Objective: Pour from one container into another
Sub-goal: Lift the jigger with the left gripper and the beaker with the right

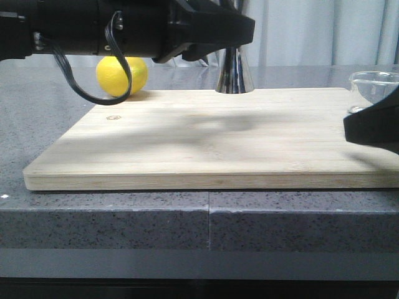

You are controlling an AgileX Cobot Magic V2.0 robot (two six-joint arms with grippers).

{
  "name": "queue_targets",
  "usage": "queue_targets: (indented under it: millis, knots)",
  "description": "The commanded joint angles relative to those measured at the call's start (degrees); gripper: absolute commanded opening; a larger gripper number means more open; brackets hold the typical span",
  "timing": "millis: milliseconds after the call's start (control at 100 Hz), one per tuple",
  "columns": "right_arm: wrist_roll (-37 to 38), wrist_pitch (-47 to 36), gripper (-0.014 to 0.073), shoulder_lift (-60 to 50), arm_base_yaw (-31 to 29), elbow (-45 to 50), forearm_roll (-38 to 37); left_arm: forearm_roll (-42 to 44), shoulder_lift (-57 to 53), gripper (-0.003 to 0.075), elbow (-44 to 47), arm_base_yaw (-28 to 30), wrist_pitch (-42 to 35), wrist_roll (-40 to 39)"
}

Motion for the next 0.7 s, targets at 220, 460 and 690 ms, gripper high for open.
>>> queue_targets:
  millis: [220,460,690]
  knots:
    - [-3.7,-8.0,0.0526,2.5,-0.1,-1.5,-0.7,-0.7,-3.1,0.0132,-1.7,0.0,-6.0,-2.9]
    - [-3.9,-13.5,0.0526,5.4,-0.8,-1.6,-0.7,1.6,-3.1,0.0132,-1.7,0.0,-7.4,-4.4]
    - [-4.1,-19.0,0.0526,9.7,-2.0,-1.6,-0.7,4.7,-3.1,0.0131,-1.7,0.0,-8.4,-6.1]
